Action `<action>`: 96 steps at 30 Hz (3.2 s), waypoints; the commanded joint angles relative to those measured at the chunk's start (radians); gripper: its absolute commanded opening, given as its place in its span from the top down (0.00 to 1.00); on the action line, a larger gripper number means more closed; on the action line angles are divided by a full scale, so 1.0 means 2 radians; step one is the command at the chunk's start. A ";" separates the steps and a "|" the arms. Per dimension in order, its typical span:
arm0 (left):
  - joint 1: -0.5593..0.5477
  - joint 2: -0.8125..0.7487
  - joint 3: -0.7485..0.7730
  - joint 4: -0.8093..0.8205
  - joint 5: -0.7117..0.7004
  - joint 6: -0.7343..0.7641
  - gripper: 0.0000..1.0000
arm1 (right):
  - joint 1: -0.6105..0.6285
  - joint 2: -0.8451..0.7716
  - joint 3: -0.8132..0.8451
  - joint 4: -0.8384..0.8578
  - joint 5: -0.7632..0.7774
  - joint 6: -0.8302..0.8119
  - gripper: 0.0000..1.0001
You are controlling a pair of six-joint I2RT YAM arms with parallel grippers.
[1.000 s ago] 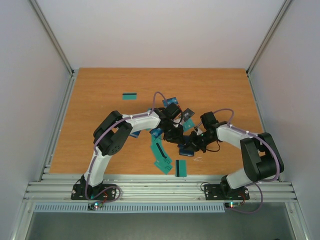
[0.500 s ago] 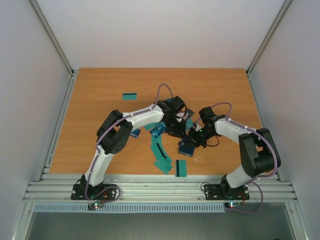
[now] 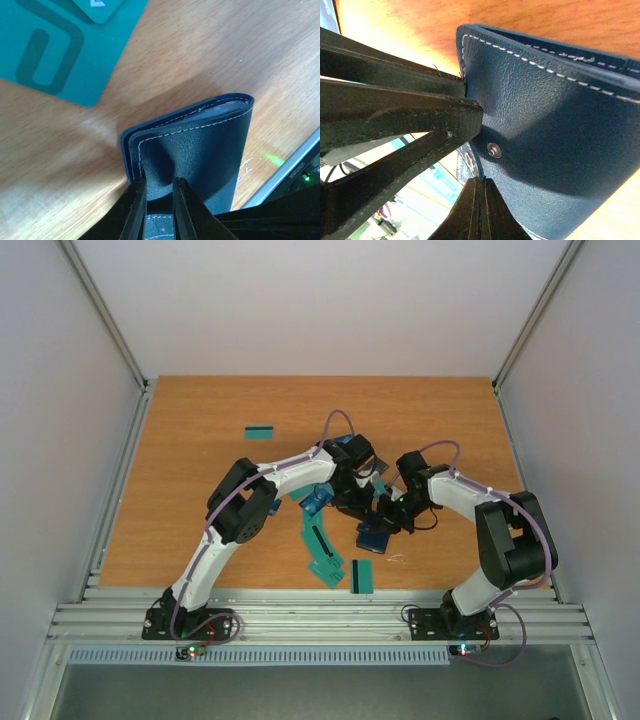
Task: Put the credit cards into the card holder
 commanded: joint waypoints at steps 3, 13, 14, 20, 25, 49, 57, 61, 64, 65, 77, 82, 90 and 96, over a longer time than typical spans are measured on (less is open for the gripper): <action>0.001 0.022 0.008 -0.027 -0.009 0.032 0.83 | 0.003 0.008 0.026 -0.024 0.032 -0.023 0.99; 0.001 0.020 0.010 -0.032 -0.024 0.032 0.84 | 0.003 0.021 0.026 -0.033 0.052 -0.043 0.99; 0.001 0.020 0.009 -0.032 -0.026 0.031 0.84 | 0.002 0.020 0.026 -0.033 0.053 -0.044 0.99; 0.000 0.024 0.011 -0.032 -0.032 0.030 0.84 | -0.001 0.023 0.040 -0.042 0.067 -0.054 0.99; -0.001 0.026 0.009 -0.039 -0.045 0.030 0.84 | -0.002 0.018 0.049 -0.050 0.072 -0.058 0.99; -0.005 0.014 0.012 -0.039 -0.049 0.034 0.82 | -0.004 0.059 0.024 -0.020 0.061 -0.055 0.99; -0.004 -0.011 0.001 -0.021 -0.048 0.026 0.71 | -0.006 0.049 0.021 -0.013 0.039 -0.057 0.99; -0.003 -0.012 -0.007 -0.017 -0.048 0.026 0.71 | -0.006 0.047 0.031 -0.018 0.043 -0.057 0.99; -0.004 -0.026 -0.020 -0.004 -0.051 0.022 0.69 | -0.006 0.050 0.035 -0.018 0.049 -0.055 0.99; -0.003 -0.031 -0.025 0.001 -0.053 0.021 0.68 | -0.006 0.050 0.036 -0.019 0.050 -0.055 0.99; 0.002 -0.046 -0.038 0.010 -0.062 0.013 0.60 | -0.007 0.035 0.063 -0.044 0.038 -0.045 0.99; 0.002 -0.053 -0.042 0.012 -0.063 0.013 0.59 | -0.007 0.041 0.071 -0.048 0.029 -0.040 0.99; 0.002 -0.068 -0.049 0.016 -0.064 0.014 0.57 | -0.007 0.057 0.071 -0.052 0.040 -0.044 0.99; 0.002 -0.074 -0.053 0.020 -0.056 0.018 0.57 | -0.007 0.073 0.067 -0.048 0.044 -0.049 0.99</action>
